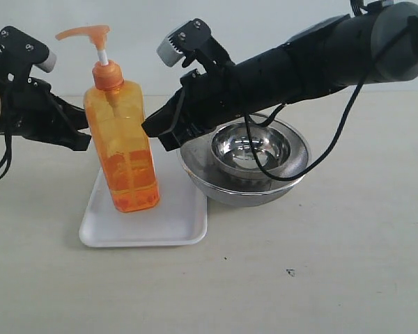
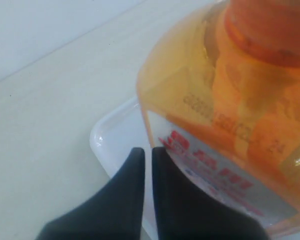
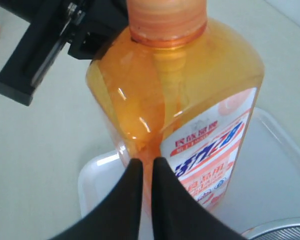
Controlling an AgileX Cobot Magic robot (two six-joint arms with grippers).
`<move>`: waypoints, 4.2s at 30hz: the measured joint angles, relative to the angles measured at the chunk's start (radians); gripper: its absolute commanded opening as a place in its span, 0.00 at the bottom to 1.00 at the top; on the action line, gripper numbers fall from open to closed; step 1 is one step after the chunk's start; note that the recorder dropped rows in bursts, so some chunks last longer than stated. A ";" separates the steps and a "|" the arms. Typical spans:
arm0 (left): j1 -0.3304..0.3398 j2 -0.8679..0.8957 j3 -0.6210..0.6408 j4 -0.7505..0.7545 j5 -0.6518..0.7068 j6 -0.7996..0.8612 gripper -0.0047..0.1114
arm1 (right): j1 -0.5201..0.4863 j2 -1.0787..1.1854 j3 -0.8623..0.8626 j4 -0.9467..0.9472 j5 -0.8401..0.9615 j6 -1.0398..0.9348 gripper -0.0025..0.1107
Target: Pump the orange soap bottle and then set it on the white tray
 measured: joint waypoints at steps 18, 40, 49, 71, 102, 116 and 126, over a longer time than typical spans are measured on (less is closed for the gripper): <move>0.000 0.061 -0.002 -0.165 -0.059 0.179 0.08 | 0.000 0.000 0.000 -0.002 0.004 -0.013 0.04; 0.000 -0.501 0.261 -0.173 0.143 0.021 0.08 | -0.085 -0.190 0.000 -0.260 -0.101 0.202 0.02; 0.000 -0.894 0.399 -0.173 0.158 -0.085 0.08 | -0.236 -0.349 0.000 -0.319 0.040 0.334 0.02; 0.000 -1.082 0.410 -0.173 0.160 -0.087 0.08 | -0.248 -0.368 0.000 -0.324 0.062 0.367 0.02; 0.000 -1.082 0.410 -0.173 0.160 -0.087 0.08 | -0.248 -1.432 0.868 -0.347 -0.849 0.642 0.02; 0.000 -1.082 0.410 -0.173 0.160 -0.087 0.08 | -0.248 -1.631 1.129 -0.816 -0.798 1.309 0.02; 0.000 -1.082 0.410 -0.173 0.160 -0.087 0.08 | -0.248 -1.660 1.131 -1.240 -0.460 1.589 0.02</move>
